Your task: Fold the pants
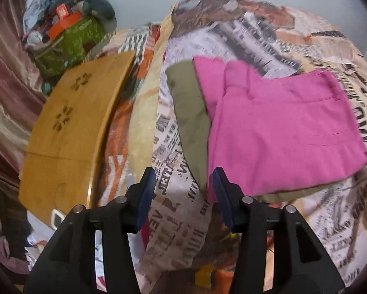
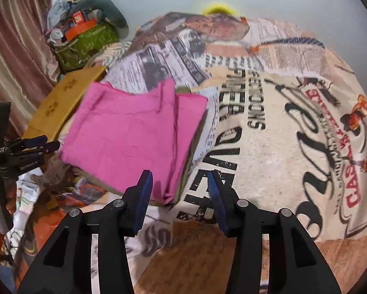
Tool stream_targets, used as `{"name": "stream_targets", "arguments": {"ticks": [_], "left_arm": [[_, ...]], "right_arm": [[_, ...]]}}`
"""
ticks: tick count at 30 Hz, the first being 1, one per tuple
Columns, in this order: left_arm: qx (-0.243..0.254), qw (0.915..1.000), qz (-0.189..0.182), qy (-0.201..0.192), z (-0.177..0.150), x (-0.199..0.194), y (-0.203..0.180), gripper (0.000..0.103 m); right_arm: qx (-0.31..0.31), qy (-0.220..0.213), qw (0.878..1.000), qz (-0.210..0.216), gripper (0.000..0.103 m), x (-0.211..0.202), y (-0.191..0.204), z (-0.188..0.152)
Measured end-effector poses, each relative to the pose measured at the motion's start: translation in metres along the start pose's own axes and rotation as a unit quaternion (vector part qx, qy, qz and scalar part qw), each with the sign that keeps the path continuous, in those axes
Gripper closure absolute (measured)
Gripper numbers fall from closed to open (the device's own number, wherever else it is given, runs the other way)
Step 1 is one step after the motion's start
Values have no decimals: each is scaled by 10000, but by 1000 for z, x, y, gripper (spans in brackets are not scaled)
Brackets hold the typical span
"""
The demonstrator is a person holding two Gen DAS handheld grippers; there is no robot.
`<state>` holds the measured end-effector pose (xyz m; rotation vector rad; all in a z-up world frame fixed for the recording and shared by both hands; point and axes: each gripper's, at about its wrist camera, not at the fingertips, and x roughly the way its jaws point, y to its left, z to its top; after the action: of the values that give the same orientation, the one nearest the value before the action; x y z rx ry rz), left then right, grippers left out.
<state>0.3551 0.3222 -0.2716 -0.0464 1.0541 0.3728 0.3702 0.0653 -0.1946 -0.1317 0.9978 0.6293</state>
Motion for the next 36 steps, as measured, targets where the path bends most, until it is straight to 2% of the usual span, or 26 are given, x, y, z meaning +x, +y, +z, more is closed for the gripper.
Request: {"name": "stream_targets", "arguments": {"ticks": [6, 11, 17, 19, 23, 32, 36], "left_arm": [[93, 9980, -114, -621, 7, -79, -8, 54], [91, 9913, -193, -1302, 5, -159, -15, 54], [46, 9732, -274, -2281, -20, -262, -26, 54], [35, 9678, -325, -2498, -29, -286, -28, 54], [31, 9518, -158, -3064, -60, -336, -35, 54], [-143, 9282, -432, -3692, -122, -402, -41, 51], [-206, 9177, -655, -3913, -146, -425, -38, 40]], "right_arm": [[52, -604, 9980, 191, 59, -57, 14, 14], [-83, -1278, 9911, 373, 60, -122, 34, 18], [-247, -2088, 9762, 529, 60, -196, 54, 0], [-313, -2332, 9702, 582, 60, -220, 60, -10], [-427, -2774, 9579, 609, 60, -262, 70, -36], [-626, -3601, 9286, 635, 60, -332, 98, -94], [-743, -3795, 9204, 570, 60, -344, 109, -108]]}}
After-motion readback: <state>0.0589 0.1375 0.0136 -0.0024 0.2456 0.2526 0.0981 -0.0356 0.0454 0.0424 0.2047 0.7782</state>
